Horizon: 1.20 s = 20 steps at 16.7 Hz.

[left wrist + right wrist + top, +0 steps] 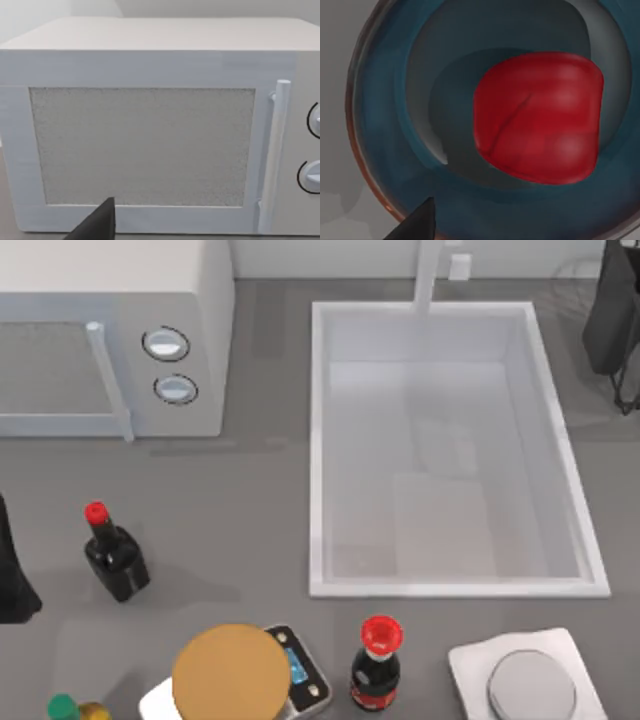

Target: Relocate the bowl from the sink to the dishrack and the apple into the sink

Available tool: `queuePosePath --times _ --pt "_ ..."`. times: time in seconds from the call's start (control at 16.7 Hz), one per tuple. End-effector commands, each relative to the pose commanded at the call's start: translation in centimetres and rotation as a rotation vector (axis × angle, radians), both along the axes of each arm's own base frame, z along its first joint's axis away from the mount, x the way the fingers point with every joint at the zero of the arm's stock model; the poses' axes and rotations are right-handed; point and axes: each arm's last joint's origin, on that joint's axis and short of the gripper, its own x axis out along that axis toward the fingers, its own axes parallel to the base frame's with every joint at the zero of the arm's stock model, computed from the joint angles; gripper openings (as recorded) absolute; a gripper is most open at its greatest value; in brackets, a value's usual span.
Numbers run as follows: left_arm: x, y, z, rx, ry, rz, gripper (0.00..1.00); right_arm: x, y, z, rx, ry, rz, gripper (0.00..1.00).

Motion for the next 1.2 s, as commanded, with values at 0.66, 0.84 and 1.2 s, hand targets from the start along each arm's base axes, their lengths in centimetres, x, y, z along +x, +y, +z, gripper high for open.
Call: queuePosePath --times 0.66,0.84,1.2 --pt "0.0 0.0 0.0 0.000 0.000 0.000 1.00 0.2 -0.2 -9.7 -0.001 -0.005 -0.004 1.00" --pt "0.0 0.0 0.0 0.000 0.000 0.000 1.00 0.0 -0.1 -10.3 0.001 0.002 -0.004 1.00" --pt "0.0 0.0 0.0 0.000 0.000 0.000 1.00 0.0 -0.1 -10.3 0.001 0.002 -0.004 0.70"
